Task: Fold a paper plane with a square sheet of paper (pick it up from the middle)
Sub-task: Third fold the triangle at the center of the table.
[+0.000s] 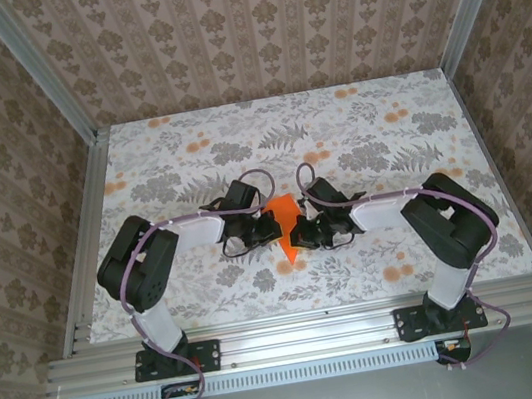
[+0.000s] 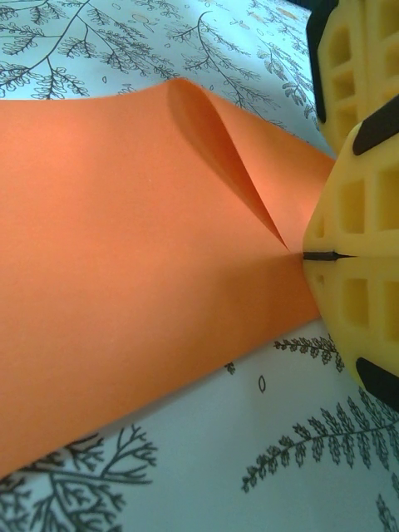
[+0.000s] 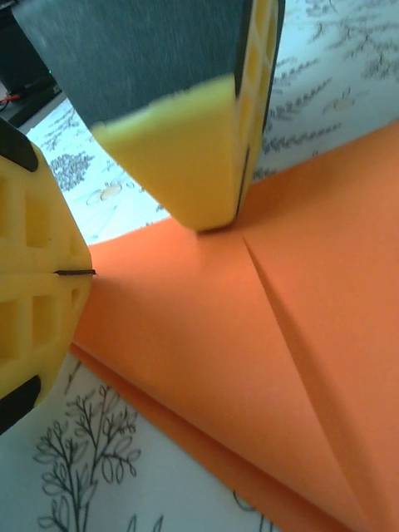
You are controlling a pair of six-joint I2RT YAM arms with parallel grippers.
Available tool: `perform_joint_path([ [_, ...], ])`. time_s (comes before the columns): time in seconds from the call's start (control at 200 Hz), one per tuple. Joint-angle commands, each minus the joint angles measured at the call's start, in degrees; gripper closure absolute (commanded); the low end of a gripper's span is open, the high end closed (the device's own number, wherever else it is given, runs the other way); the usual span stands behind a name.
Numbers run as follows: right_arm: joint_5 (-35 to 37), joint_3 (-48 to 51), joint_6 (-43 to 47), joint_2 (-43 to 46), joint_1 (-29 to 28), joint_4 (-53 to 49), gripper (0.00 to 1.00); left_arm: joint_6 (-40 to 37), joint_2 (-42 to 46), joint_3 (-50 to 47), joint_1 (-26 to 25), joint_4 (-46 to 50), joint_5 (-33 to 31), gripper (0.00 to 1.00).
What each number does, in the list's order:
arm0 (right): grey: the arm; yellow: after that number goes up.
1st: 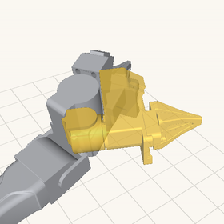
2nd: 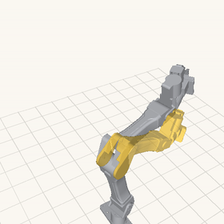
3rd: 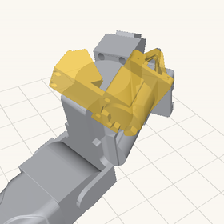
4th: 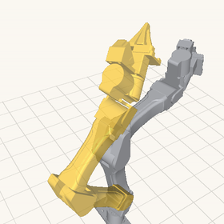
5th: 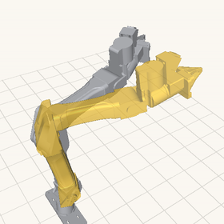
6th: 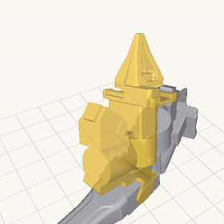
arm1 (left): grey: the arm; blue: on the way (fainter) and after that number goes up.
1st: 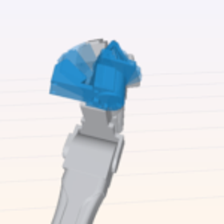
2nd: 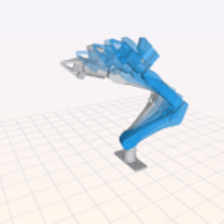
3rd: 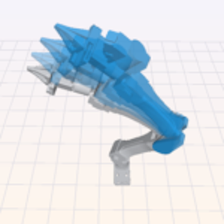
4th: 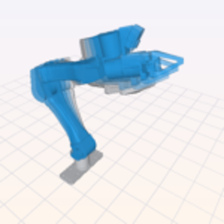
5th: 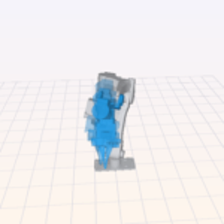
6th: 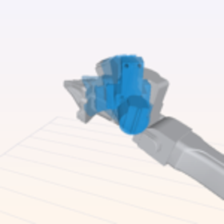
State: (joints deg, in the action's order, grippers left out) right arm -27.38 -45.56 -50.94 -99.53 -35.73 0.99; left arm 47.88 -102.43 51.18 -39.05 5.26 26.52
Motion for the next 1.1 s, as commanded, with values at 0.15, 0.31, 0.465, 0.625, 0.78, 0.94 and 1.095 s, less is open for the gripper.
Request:
perform_joint_path([
  [0.15, 2.89, 0.27, -3.60, -1.24, 2.43, -3.83, 0.95, -0.94, -3.56, -0.38, -0.74, 4.75, -5.43, 1.00],
  [0.31, 0.61, -1.12, -3.15, 3.58, 2.77, -0.47, 0.94, -1.30, -3.65, 0.05, -0.73, 5.29, -5.58, 1.00],
  [0.465, 2.91, -5.35, 0.05, 2.17, 3.54, -6.17, 0.93, -1.21, -3.74, 0.40, -0.76, 5.46, -5.83, 1.00],
  [0.625, 2.15, -5.50, 0.48, -1.08, 4.94, -5.63, 0.94, -1.21, -3.05, 0.59, -0.70, 5.73, -6.34, 1.00],
  [0.78, 2.67, -5.16, 0.89, -2.64, 5.48, -5.65, 0.94, -1.37, -2.19, 0.85, -0.69, 5.65, -6.64, 1.00],
  [0.94, 3.50, -4.14, 0.06, -3.92, 6.10, -5.56, 0.94, -1.56, -1.47, 1.59, -0.72, 5.67, -6.44, 1.00],
  [1.095, 5.30, -3.62, -1.31, -3.97, 6.28, -6.42, 0.94, -1.64, 0.22, 2.23, -0.68, 4.93, -6.47, 0.96],
])
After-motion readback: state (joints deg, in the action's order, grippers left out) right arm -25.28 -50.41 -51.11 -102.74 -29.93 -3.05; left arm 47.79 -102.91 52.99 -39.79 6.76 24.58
